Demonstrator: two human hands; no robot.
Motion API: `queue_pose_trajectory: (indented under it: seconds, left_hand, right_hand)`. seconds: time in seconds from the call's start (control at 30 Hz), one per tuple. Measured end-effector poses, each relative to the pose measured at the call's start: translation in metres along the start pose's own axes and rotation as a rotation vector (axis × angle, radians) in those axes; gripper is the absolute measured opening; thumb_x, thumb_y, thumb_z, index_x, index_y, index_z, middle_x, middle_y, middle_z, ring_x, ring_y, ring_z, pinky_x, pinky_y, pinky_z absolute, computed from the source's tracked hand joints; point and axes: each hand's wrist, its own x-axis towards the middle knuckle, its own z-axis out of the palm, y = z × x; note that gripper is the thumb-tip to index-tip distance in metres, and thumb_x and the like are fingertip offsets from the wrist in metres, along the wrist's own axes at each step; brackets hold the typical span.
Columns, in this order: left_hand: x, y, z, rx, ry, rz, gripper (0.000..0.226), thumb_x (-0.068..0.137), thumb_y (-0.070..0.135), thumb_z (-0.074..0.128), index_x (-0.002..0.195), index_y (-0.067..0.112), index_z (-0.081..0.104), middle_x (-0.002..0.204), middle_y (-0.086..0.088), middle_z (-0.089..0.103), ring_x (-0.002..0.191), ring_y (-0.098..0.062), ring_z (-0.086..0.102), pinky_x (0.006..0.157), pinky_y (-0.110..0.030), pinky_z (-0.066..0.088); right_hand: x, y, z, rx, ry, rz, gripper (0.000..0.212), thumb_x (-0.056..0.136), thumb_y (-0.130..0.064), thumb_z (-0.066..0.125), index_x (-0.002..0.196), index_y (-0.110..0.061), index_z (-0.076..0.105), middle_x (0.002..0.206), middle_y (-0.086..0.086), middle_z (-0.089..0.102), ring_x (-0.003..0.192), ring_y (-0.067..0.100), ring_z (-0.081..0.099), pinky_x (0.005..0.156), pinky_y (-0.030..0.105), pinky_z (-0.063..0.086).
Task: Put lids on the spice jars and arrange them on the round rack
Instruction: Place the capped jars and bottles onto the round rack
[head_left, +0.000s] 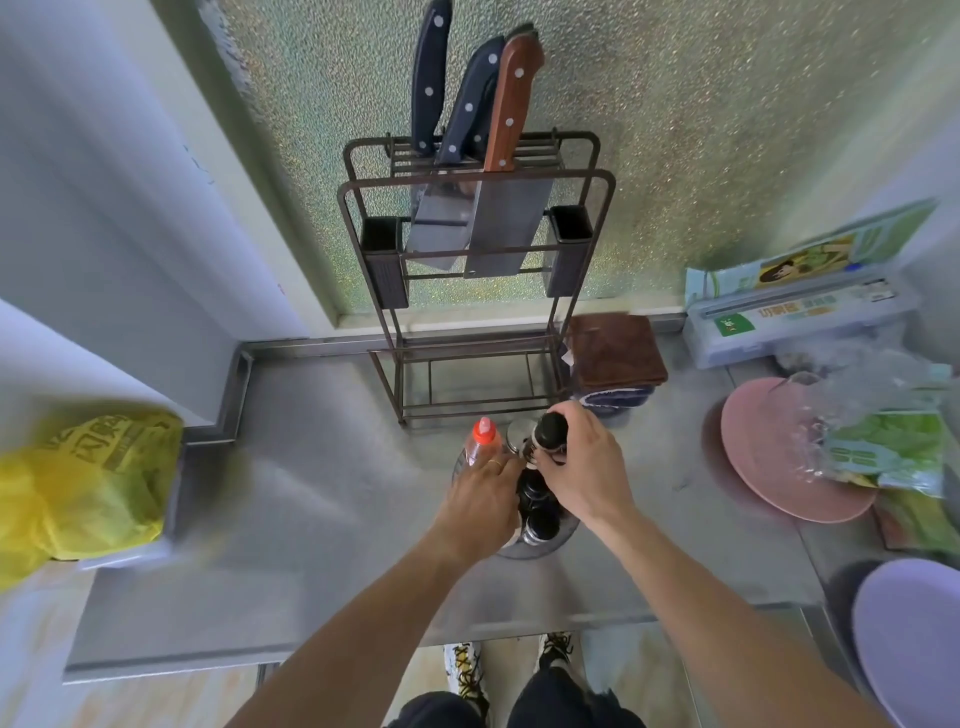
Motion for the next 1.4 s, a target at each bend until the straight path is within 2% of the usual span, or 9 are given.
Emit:
queue_pose_trajectory:
  seconds: [0.2, 0.37, 0.47, 0.73, 0.9, 1.0, 1.17, 1.3, 1.4]
  left_hand:
    - [-0.008, -0.008, 0.016, 0.161, -0.059, 0.134, 0.06, 0.091, 0.02, 0.053, 0.149, 0.022, 0.04, 0.153, -0.009, 0.045, 0.143, -0.03, 0.039, 0.113, -0.048, 0.041]
    - [-0.014, -0.002, 0.009, 0.155, -0.098, 0.106, 0.066, 0.092, 0.017, 0.06, 0.153, 0.025, 0.035, 0.16, -0.012, 0.034, 0.149, -0.033, 0.029, 0.114, -0.047, 0.039]
    - [-0.018, 0.0, 0.006, 0.124, -0.113, 0.071, 0.065, 0.094, 0.017, 0.059, 0.153, 0.026, 0.034, 0.162, -0.013, 0.028, 0.149, -0.036, 0.027, 0.109, -0.049, 0.046]
    - [-0.018, 0.003, 0.007, 0.121, -0.107, 0.047, 0.064, 0.095, 0.019, 0.061, 0.152, 0.028, 0.035, 0.162, -0.014, 0.027, 0.145, -0.037, 0.034, 0.106, -0.048, 0.047]
    - [-0.019, -0.001, 0.011, 0.123, -0.075, 0.059, 0.06, 0.091, 0.017, 0.065, 0.146, 0.025, 0.044, 0.16, -0.015, 0.032, 0.139, -0.038, 0.044, 0.105, -0.048, 0.048]
    - [-0.018, -0.002, 0.013, 0.125, -0.08, 0.044, 0.065, 0.093, 0.019, 0.062, 0.152, 0.028, 0.035, 0.162, -0.013, 0.028, 0.144, -0.036, 0.038, 0.109, -0.048, 0.044]
    - [-0.018, -0.009, 0.019, 0.113, -0.108, 0.042, 0.063, 0.095, 0.023, 0.059, 0.153, 0.029, 0.033, 0.163, -0.008, 0.029, 0.15, -0.031, 0.028, 0.11, -0.05, 0.046]
    - [-0.02, -0.015, 0.022, 0.073, -0.093, 0.009, 0.06, 0.095, 0.026, 0.059, 0.15, 0.03, 0.034, 0.162, -0.003, 0.031, 0.148, -0.027, 0.032, 0.107, -0.047, 0.049]
    - [-0.026, -0.024, 0.021, 0.035, 0.002, -0.019, 0.054, 0.096, 0.023, 0.055, 0.147, 0.029, 0.038, 0.158, 0.0, 0.038, 0.141, -0.024, 0.041, 0.105, -0.041, 0.051]
  right_hand:
    - [0.013, 0.0, -0.004, -0.056, -0.068, 0.011, 0.04, 0.078, -0.024, 0.079, 0.109, -0.02, 0.054, 0.104, 0.003, 0.067, 0.096, 0.024, 0.066, 0.083, 0.032, 0.053]
    - [0.022, 0.002, -0.009, -0.075, -0.132, 0.031, 0.041, 0.078, -0.025, 0.08, 0.112, -0.016, 0.058, 0.106, 0.005, 0.07, 0.099, 0.025, 0.066, 0.08, 0.028, 0.049]
    - [0.026, 0.003, -0.007, -0.091, -0.156, 0.026, 0.042, 0.078, -0.025, 0.08, 0.112, -0.015, 0.059, 0.106, 0.006, 0.071, 0.1, 0.026, 0.067, 0.082, 0.031, 0.051]
    - [0.018, 0.001, 0.01, -0.331, -0.22, -0.141, 0.038, 0.084, -0.023, 0.076, 0.116, -0.018, 0.055, 0.115, 0.003, 0.064, 0.106, 0.024, 0.062, 0.087, 0.032, 0.052]
    - [0.012, 0.006, 0.017, -0.312, -0.264, -0.188, 0.043, 0.086, -0.023, 0.071, 0.125, -0.019, 0.055, 0.123, 0.002, 0.055, 0.113, 0.022, 0.055, 0.095, 0.033, 0.05]
    - [0.01, 0.009, 0.016, -0.308, -0.232, -0.214, 0.035, 0.088, -0.017, 0.068, 0.119, -0.024, 0.054, 0.115, -0.003, 0.065, 0.108, 0.022, 0.054, 0.087, 0.033, 0.05]
    - [0.011, 0.016, 0.018, -0.406, -0.217, -0.287, 0.019, 0.095, -0.024, 0.065, 0.111, -0.023, 0.074, 0.108, -0.004, 0.067, 0.106, 0.019, 0.054, 0.09, 0.03, 0.052]
    - [0.009, 0.019, 0.023, -0.39, -0.232, -0.302, 0.018, 0.094, -0.023, 0.066, 0.108, -0.022, 0.077, 0.106, -0.005, 0.064, 0.105, 0.019, 0.053, 0.086, 0.029, 0.055]
    - [0.002, 0.029, 0.019, -0.247, -0.142, -0.248, 0.018, 0.089, -0.015, 0.071, 0.106, -0.019, 0.074, 0.105, -0.003, 0.062, 0.1, 0.017, 0.057, 0.085, 0.028, 0.054]
